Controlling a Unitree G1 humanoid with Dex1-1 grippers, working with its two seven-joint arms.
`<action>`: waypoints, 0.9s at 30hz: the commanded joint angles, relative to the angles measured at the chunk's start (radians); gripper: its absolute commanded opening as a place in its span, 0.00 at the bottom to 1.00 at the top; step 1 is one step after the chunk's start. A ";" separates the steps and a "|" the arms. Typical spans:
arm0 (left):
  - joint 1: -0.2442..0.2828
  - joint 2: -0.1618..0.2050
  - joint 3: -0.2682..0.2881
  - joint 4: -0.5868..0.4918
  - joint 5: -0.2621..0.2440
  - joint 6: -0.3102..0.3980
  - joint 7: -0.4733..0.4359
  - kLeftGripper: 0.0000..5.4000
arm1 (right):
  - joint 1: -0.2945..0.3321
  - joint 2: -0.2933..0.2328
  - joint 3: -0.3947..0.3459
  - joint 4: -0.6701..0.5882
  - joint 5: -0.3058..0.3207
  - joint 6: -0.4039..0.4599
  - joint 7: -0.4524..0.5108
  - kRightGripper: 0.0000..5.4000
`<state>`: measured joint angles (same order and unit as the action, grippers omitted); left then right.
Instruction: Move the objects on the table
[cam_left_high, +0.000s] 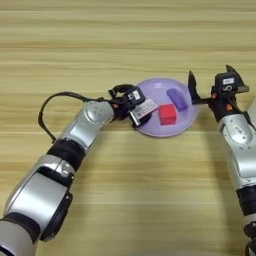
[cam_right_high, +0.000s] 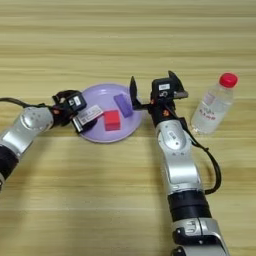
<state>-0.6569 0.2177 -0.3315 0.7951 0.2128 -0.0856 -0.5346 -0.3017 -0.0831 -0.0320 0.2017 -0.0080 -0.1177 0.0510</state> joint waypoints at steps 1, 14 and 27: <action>0.126 0.038 -0.021 -0.041 0.017 0.041 -0.043 1.00 | -0.009 0.002 -0.001 0.000 0.004 0.015 -0.001 1.00; 0.297 0.065 -0.054 -0.413 -0.006 0.183 -0.112 1.00 | -0.013 0.004 -0.001 0.004 0.002 0.019 -0.004 1.00; 0.192 0.062 0.028 -0.344 -0.023 0.185 -0.065 1.00 | -0.012 0.002 0.000 0.009 0.002 0.017 -0.001 1.00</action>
<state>-0.4489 0.2588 -0.3170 0.4206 0.1863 0.0822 -0.6105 -0.3041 -0.0821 -0.0320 0.2043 -0.0075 -0.1157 0.0506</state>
